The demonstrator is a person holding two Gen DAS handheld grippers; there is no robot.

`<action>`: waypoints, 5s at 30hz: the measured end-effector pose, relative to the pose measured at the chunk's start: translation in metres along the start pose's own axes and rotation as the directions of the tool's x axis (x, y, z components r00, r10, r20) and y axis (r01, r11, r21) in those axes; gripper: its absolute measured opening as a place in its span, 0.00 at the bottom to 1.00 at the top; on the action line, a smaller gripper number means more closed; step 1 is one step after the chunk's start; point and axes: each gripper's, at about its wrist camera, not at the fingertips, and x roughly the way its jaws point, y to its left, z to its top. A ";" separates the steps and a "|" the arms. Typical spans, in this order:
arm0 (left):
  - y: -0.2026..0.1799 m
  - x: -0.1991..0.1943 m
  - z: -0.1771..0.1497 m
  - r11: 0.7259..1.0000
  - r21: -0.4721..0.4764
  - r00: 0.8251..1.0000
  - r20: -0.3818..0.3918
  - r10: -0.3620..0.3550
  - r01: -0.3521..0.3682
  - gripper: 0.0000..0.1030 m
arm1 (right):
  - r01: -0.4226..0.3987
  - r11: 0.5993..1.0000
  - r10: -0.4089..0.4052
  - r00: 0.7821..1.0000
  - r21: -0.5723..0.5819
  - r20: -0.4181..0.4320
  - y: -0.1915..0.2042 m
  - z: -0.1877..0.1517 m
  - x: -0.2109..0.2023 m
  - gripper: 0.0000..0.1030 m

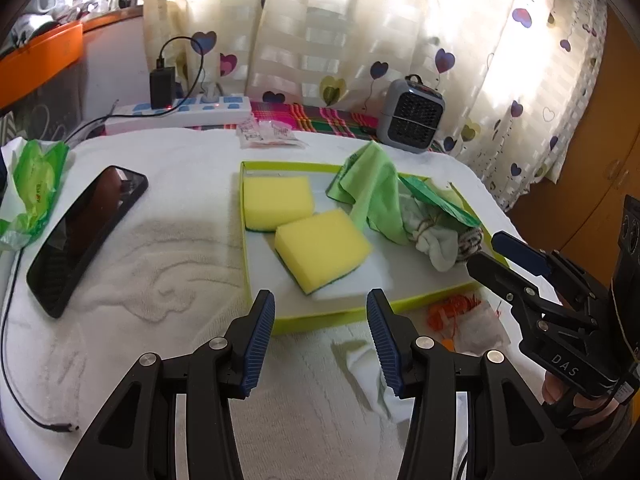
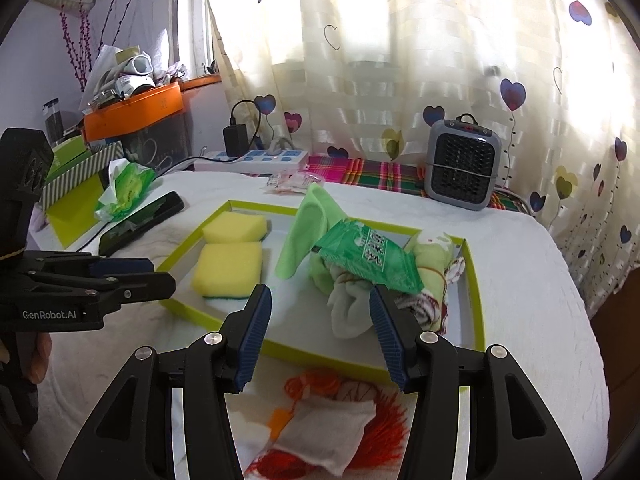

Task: Organize soft objects
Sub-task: 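Withdraw both open tools from the box back toward the pile, then reach the left tool around the white banded socks while the right tool reaches the tasseled white cloth, then close the left tool on the white socks while the right tool grasps the white cloth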

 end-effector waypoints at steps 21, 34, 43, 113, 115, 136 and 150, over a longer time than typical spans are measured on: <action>-0.019 -0.010 -0.019 0.999 0.039 1.000 -0.002 -0.011 0.011 0.45 | 0.019 0.998 -0.018 1.000 0.054 -0.017 -0.009 -0.029 -0.024 0.51; -0.032 0.005 -0.026 0.994 0.076 0.996 -0.050 -0.076 0.079 0.48 | 0.029 0.994 -0.024 0.999 0.102 -0.046 -0.021 -0.046 -0.034 0.51; -0.051 0.020 -0.031 0.981 0.157 0.989 -0.111 -0.097 0.114 0.51 | 0.051 0.984 -0.042 0.998 0.173 -0.054 -0.038 -0.056 -0.044 0.51; -0.051 0.021 -0.056 0.937 0.253 0.963 -0.181 -0.198 0.240 0.50 | -0.129 0.982 0.148 0.978 0.136 -0.144 -0.016 -0.048 -0.002 0.45; -0.051 0.022 -0.056 0.938 0.249 0.963 -0.179 -0.199 0.240 0.50 | -0.125 0.981 0.147 0.978 0.149 -0.148 -0.018 -0.049 -0.001 0.41; -0.050 0.022 -0.057 0.939 0.250 0.964 -0.182 -0.192 0.234 0.49 | -0.084 0.989 0.106 0.976 0.124 -0.190 -0.016 -0.048 0.008 0.37; -0.052 0.021 -0.057 0.940 0.259 0.969 -0.166 -0.184 0.222 0.43 | -0.039 0.997 0.052 0.980 0.068 -0.194 -0.010 -0.050 0.007 0.11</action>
